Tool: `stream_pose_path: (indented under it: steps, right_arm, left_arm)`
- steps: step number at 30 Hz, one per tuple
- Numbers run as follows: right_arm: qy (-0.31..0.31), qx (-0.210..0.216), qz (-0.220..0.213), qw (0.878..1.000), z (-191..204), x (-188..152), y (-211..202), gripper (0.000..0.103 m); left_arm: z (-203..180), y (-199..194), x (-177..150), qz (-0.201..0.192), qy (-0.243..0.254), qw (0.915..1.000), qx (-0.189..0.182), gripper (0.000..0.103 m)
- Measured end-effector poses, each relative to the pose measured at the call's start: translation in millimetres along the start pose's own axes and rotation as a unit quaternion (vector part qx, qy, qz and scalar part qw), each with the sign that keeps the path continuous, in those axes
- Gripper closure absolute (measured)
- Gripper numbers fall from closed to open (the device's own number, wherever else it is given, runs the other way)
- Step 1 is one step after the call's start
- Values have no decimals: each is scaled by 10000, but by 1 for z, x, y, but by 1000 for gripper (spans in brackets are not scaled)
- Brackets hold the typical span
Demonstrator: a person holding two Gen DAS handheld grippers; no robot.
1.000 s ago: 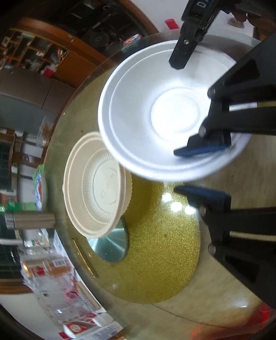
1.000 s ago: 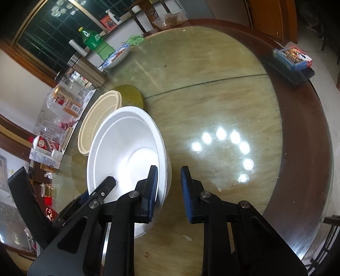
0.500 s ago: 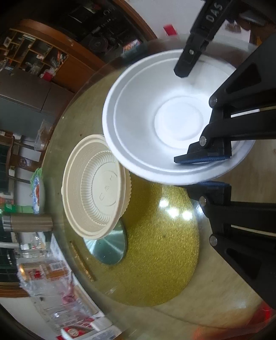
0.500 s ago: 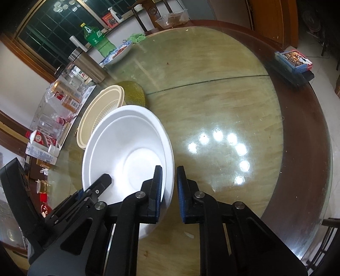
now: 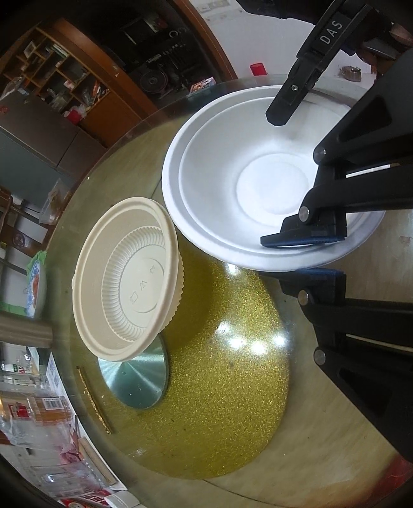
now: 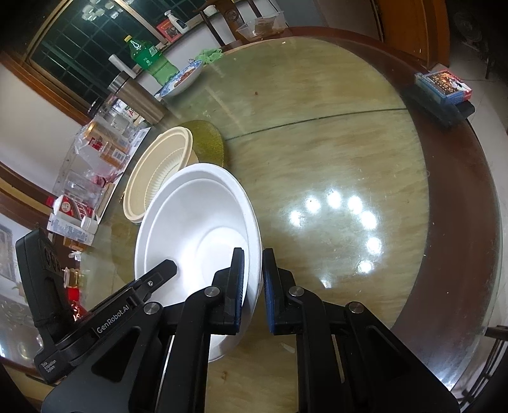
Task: Organize plates and bowls
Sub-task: 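Lift the white foam plate off the table with both tools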
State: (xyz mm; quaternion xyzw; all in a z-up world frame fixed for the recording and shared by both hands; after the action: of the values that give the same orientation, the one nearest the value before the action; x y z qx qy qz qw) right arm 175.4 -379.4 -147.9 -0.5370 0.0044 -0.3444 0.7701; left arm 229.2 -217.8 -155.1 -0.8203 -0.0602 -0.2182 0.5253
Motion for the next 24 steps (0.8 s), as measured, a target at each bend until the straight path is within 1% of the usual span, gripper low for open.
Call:
stream_pose_path:
  steps: [3,10,17,24]
  right_arm:
    - [-17,10,26,10000,1,-1,1,92]
    - [-42,63,27,10000,4,-4,1,95]
    - [-144,132,2,9998,18,-10,-4,95]
    - [-325,107,-10,9994,38,-19,-5,95]
  left_arm:
    - [-2,-2,1,-32,51,10000,77,94]
    - [-1,-16,2,-276,248,9990,268,94]
    - [7,-30,3,-428,263,9981,364,94]
    - [23,-47,-2,-567,237,9969,486,94]
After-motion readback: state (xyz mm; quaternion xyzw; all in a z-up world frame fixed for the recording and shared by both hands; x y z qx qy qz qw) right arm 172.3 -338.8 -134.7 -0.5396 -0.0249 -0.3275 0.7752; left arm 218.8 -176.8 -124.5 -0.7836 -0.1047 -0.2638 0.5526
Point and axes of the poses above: each gripper's, at about its wrist camera, not at the fingertips, and y roughly the way its jaws point, z to its left, x to its top, the point moved 8 cm from there along y, roughly the way its jaws point, and after that the axes turned 4 degrees about -x, right-handed, at the moved point
